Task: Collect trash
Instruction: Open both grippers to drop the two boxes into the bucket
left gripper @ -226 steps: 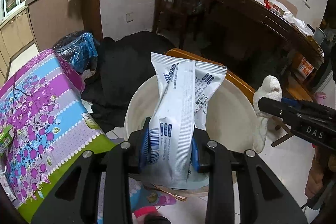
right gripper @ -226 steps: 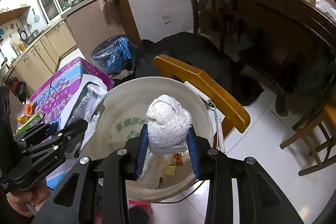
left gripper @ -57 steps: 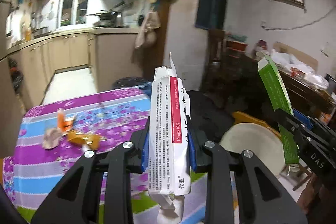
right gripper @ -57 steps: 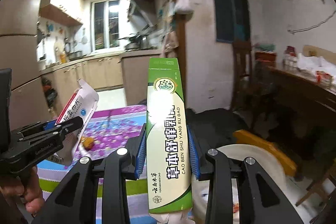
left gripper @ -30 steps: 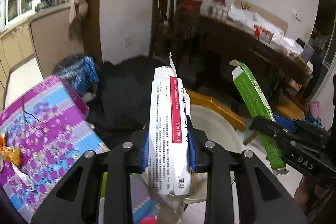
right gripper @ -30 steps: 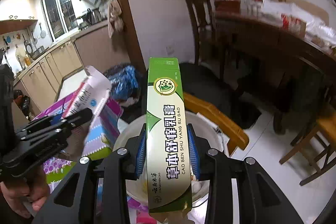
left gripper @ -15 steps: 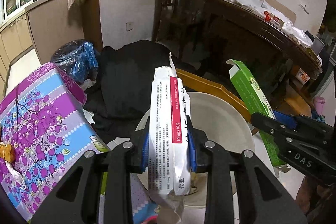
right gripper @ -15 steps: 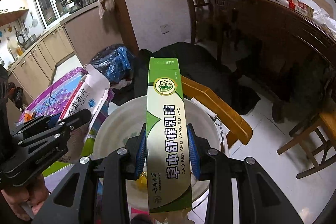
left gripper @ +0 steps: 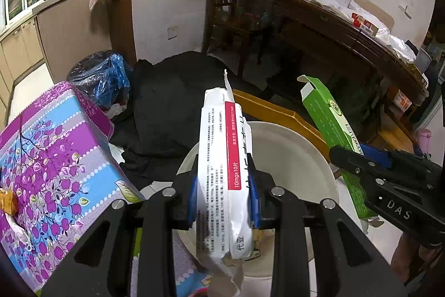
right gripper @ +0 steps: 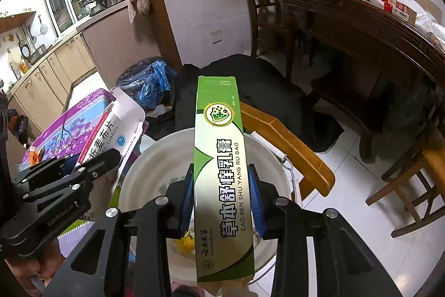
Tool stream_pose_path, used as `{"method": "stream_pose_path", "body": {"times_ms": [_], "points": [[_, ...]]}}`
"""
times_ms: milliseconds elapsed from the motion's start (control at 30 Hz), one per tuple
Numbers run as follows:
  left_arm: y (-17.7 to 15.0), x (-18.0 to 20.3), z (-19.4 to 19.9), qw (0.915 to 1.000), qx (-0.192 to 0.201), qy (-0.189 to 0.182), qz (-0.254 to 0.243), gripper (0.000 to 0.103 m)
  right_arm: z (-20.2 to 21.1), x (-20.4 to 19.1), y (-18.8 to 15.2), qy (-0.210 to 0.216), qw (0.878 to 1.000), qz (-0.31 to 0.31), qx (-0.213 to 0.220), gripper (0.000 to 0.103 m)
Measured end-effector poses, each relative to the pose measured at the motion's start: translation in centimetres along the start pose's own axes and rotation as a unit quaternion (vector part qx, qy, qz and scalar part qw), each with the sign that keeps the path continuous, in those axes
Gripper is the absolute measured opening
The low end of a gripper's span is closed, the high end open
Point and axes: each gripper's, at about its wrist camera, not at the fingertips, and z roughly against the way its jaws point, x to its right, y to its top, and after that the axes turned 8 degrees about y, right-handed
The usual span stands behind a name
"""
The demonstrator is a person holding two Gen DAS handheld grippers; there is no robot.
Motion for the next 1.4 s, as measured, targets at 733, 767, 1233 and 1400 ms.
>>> {"method": "stream_pose_path", "body": {"times_ms": [733,767,1233,1400], "points": [[-0.2,-0.8,-1.2,0.9998,-0.013,0.013,0.004,0.05,-0.8,0.4,-0.2,0.005,1.0,-0.008,0.0,0.042],[-0.2,-1.0,-1.2,0.9998,-0.014,0.014,0.005,0.05,-0.8,0.5,-0.2,0.006,1.0,-0.009,0.002,0.043],[-0.6,-0.7,-1.2,0.9997,-0.018,0.013,0.005,0.05,-0.2,0.0,0.0,0.012,1.0,-0.004,0.014,0.043],[-0.8,-0.7,-1.0,0.9997,-0.018,0.014,0.005,0.05,-0.1,-0.1,-0.1,0.012,1.0,-0.002,0.014,0.043]]}}
